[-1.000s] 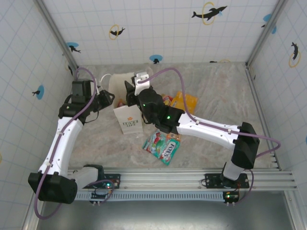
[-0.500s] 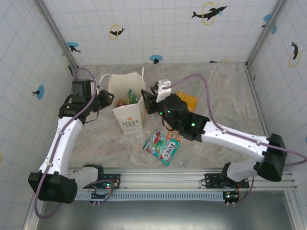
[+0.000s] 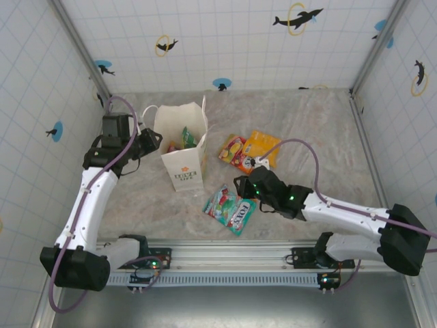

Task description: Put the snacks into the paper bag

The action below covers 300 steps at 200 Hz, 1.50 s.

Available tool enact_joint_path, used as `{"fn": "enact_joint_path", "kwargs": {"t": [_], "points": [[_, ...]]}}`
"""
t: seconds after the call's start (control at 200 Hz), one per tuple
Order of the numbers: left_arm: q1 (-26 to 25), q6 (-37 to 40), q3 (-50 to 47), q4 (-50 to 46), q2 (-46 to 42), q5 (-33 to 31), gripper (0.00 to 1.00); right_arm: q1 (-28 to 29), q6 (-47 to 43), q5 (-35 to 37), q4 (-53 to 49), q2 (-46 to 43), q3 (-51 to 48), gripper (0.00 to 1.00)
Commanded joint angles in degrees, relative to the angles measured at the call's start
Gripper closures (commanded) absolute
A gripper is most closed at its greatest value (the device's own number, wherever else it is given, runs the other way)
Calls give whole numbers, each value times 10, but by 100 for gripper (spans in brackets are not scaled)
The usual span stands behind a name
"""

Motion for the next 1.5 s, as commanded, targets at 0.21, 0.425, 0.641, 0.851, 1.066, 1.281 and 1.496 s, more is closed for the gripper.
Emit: {"fn": "enact_joint_path", "kwargs": {"t": [0.21, 0.425, 0.641, 0.851, 1.066, 1.281, 1.496], "points": [[2, 4, -9, -2, -17, -4, 72, 39, 217, -42, -88, -40, -75, 41], [2, 5, -11, -2, -11, -13, 72, 48, 248, -94, -34, -30, -116, 39], [2, 6, -18, 6, -6, 1, 72, 31, 245, -140, 15, 3, -130, 37], [2, 10, -21, 6, -5, 2, 72, 26, 235, -163, 42, 50, -121, 38], [2, 10, -27, 9, -5, 7, 72, 6, 227, -163, 82, 84, -123, 43], [2, 10, -28, 9, -7, -7, 71, -5, 229, -154, 129, 105, -136, 60], [2, 9, -23, 10, -2, -4, 71, -6, 224, -133, 161, 61, -158, 84]]}}
